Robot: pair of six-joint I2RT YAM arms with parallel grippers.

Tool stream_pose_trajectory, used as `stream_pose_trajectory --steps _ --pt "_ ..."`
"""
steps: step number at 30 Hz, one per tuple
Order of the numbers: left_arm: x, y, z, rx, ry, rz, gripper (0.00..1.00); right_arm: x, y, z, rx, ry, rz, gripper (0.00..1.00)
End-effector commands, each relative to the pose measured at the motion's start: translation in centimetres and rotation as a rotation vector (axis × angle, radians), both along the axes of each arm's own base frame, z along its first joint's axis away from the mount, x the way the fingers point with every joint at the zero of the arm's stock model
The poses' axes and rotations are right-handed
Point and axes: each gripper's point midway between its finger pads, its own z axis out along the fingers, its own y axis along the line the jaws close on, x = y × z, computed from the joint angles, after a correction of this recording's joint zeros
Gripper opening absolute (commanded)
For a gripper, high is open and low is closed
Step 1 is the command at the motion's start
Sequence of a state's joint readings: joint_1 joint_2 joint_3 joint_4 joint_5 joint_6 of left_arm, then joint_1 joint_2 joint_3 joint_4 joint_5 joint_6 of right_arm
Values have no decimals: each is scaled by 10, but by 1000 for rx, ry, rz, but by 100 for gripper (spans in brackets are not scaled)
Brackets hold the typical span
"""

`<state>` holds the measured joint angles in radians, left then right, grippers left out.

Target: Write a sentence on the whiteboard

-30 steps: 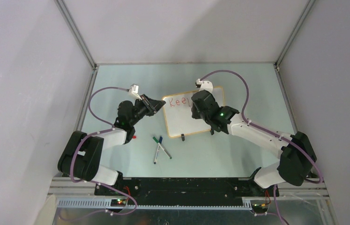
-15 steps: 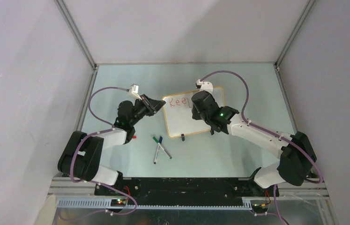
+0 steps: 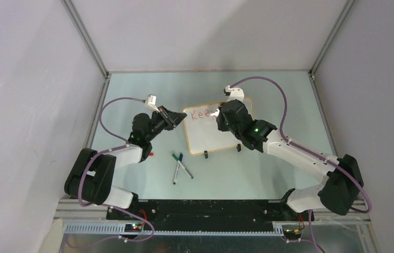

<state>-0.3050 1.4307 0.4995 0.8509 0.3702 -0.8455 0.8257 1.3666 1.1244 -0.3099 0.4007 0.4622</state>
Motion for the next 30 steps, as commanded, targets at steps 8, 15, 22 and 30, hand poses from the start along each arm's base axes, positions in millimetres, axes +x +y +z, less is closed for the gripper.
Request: stream_pose_trajectory --steps 8,15,22,30 --pt "6 -1 30 -14 -86 9 17 15 13 36 75 -109 9 0" --pt "8 1 25 4 -69 19 17 24 14 30 71 -107 -3 0" --pt "9 3 22 22 -57 29 17 28 13 27 68 -106 -11 0" --pt "8 2 23 16 -61 25 17 30 12 24 66 -100 -13 0"
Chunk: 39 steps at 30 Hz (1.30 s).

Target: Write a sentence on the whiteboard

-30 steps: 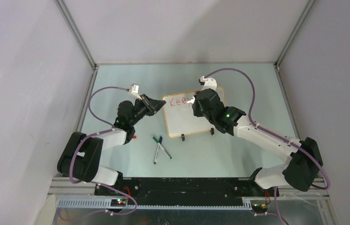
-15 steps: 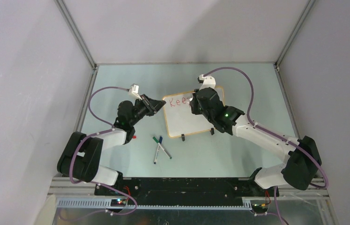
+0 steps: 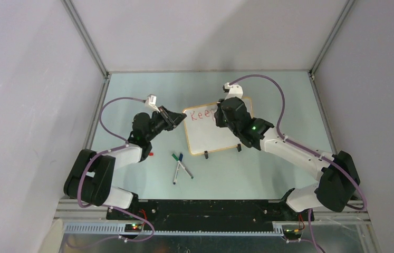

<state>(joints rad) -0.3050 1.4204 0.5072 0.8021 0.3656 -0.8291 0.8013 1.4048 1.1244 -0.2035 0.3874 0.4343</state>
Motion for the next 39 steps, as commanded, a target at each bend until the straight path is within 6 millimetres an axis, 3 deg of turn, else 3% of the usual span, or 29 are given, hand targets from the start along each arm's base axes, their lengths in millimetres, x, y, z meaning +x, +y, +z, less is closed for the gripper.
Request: stream_pose_trajectory --steps 1,27,39 --pt "9 1 28 -6 -81 20 17 12 4 18 34 -46 -14 0" --pt "8 2 29 -8 -90 25 16 21 3 7 29 -29 -30 0" --pt "7 2 29 -7 -90 23 16 22 -7 5 20 -21 -71 0"
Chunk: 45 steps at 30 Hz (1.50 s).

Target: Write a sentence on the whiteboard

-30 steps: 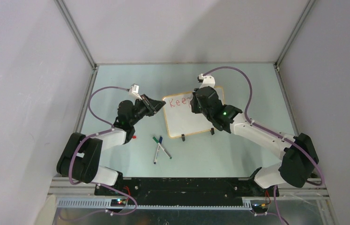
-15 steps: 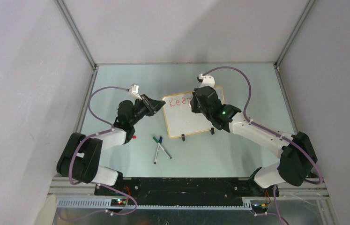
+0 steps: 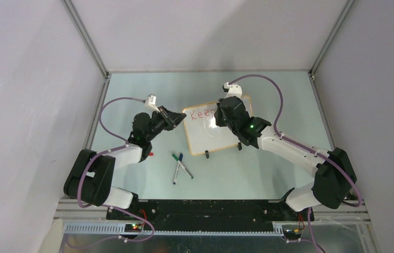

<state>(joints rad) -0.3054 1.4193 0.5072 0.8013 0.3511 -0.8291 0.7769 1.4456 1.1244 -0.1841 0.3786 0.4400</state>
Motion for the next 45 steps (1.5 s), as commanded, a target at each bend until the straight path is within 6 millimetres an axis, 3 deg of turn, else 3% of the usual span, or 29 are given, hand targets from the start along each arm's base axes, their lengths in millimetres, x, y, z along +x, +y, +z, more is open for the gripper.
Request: stream_pose_trajectory --steps 1,20,45 --pt "5 0 29 -8 -89 8 16 12 -5 18 27 -41 -55 0" --pt "5 1 29 -6 -92 11 16 9 -18 14 -2 -20 -90 0" --pt "5 0 29 -6 -92 10 16 -3 -4 -1 -29 27 -27 0"
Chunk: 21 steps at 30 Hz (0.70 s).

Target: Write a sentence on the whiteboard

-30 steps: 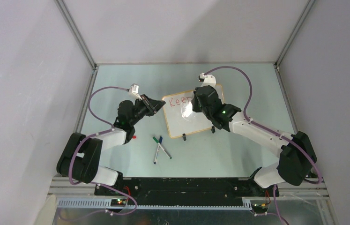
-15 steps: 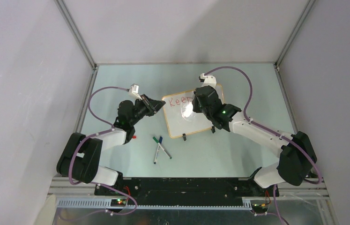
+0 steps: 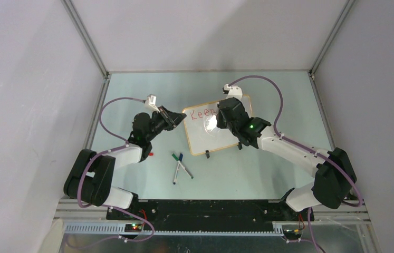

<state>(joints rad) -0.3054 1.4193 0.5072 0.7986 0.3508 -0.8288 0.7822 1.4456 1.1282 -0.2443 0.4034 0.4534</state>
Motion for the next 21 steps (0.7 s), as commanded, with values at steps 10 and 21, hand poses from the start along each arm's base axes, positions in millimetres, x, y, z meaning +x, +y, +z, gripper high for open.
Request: stream_pose_trajectory --steps 10,21 --pt "5 0 31 -8 -98 9 16 1 12 9 22 -10 34 0" --pt "5 1 31 -8 -98 12 16 -1 14 13 29 -16 50 0"
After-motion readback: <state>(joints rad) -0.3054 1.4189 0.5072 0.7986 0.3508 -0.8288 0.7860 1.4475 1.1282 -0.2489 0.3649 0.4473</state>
